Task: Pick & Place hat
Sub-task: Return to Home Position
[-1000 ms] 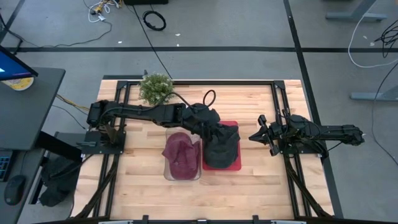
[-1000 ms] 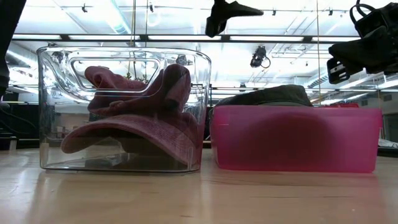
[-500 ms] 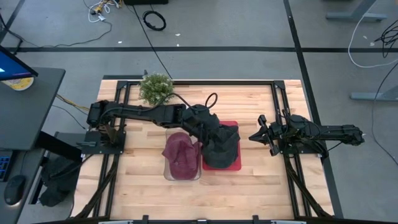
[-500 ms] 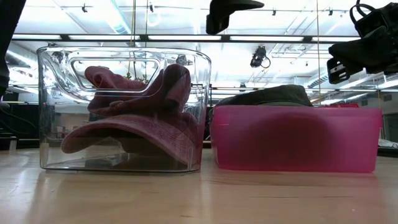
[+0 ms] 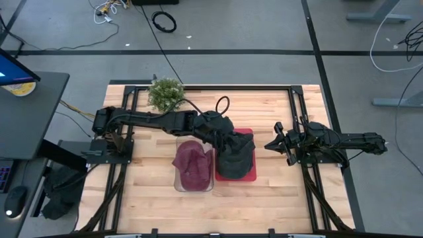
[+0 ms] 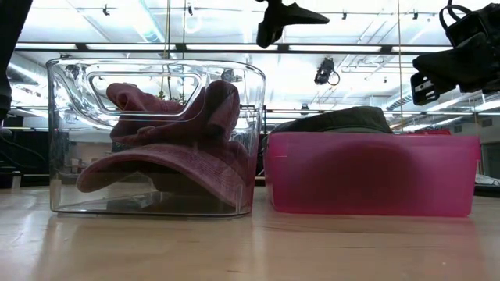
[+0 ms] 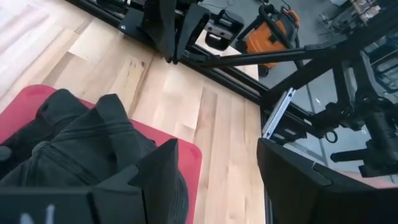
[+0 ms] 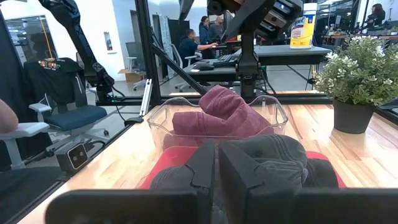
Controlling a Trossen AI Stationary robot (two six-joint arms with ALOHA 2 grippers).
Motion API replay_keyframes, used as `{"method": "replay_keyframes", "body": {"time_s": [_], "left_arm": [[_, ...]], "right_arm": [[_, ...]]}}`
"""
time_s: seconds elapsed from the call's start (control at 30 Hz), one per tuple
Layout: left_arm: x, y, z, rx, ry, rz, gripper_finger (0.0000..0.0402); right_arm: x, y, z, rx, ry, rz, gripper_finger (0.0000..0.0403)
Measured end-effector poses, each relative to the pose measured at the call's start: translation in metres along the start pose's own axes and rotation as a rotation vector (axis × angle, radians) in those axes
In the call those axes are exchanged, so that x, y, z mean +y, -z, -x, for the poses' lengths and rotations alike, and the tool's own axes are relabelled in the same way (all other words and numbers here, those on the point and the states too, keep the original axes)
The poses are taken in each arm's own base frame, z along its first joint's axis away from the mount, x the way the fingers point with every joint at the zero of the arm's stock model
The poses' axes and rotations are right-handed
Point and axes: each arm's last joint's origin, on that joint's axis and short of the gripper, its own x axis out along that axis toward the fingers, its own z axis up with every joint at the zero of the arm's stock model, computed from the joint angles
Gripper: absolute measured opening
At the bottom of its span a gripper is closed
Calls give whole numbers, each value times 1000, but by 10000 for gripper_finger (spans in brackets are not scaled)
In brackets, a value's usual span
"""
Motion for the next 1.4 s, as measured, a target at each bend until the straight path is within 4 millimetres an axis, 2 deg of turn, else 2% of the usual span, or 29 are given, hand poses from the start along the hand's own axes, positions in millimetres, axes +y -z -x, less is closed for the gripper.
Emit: {"method": "replay_keyframes", "body": {"time_s": [0.17,0.47,0.67,0.83,1.03,1.17,1.4], "left_arm": [[1,3,0,37,1,5,222],[6,0,2,134,158,26,222],[13,3,9,178,82,37,222],[11,2,40,181,-69,-13,222],[-9,8,80,132,-271,-136,222],[-29,13,100,95,-278,-232,222],[-60,22,120,54,-177,-324,222]], "right_arm": [[0,0,0,0,0,0,27],[0,0,0,0,0,0,27],[0,0,0,0,0,0,27],[0,0,0,2,0,-1,27],[0,0,0,1,1,0,27],[0,0,0,1,0,0,27],[0,0,0,2,0,-1,27]]}}
